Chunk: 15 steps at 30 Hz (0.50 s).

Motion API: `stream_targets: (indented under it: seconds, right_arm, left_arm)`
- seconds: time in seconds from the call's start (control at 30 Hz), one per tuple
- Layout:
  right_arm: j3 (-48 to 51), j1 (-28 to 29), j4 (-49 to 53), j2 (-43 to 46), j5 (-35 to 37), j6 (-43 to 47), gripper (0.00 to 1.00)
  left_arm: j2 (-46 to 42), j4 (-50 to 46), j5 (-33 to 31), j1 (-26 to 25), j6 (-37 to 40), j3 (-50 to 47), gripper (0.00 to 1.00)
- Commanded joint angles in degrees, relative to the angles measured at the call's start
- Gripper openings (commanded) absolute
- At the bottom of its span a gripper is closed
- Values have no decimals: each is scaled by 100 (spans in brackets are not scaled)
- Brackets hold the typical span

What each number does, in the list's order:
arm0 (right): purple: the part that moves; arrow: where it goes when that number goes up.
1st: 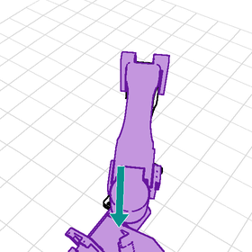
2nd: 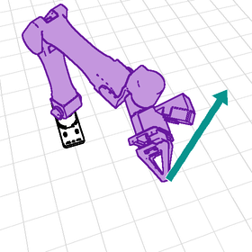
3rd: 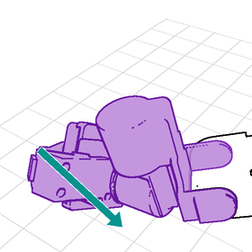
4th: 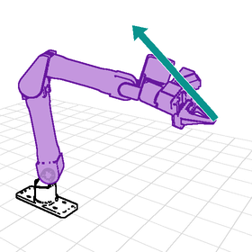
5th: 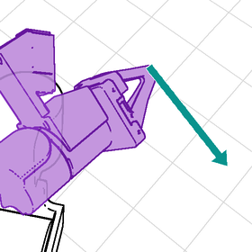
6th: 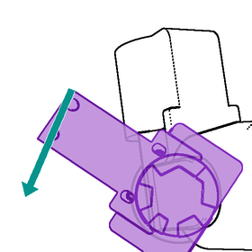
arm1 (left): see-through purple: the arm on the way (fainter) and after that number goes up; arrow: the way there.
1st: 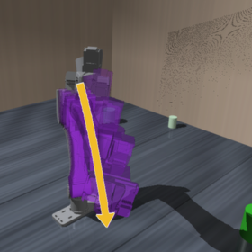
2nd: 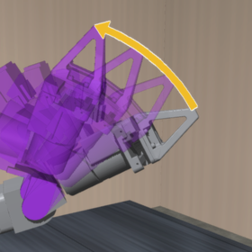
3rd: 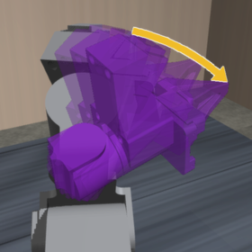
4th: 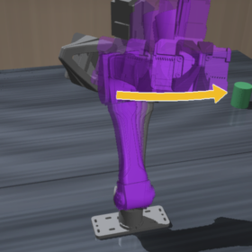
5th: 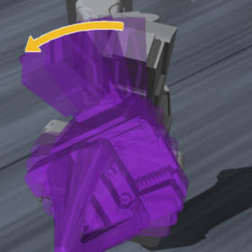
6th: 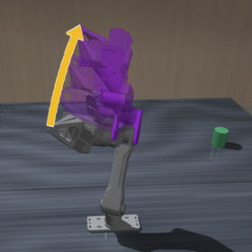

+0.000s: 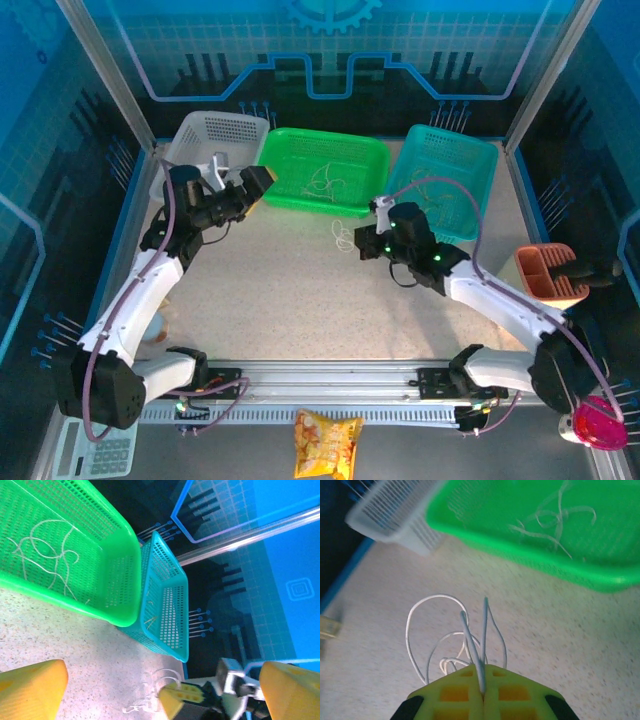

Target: Untangle the cables

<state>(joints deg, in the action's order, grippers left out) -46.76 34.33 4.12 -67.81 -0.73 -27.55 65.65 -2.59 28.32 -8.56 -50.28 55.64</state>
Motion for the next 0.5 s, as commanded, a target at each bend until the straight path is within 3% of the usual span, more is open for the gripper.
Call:
stream_targets:
  seconds: [0.0, 0.3, 0.47]
  right_arm:
    - [34, -35, -67, 468, -388, -32, 0]
    - [-240, -54, -111, 944, -742, -153, 0]
    - [-245, -49, -208, 945, -823, -256, 0]
  left_arm:
    - [-107, 444, 310, -150, -300, 0, 99]
    - [77, 656, 487, -854, -302, 211, 99]
    - [257, 672, 348, -1330, -188, 185, 84]
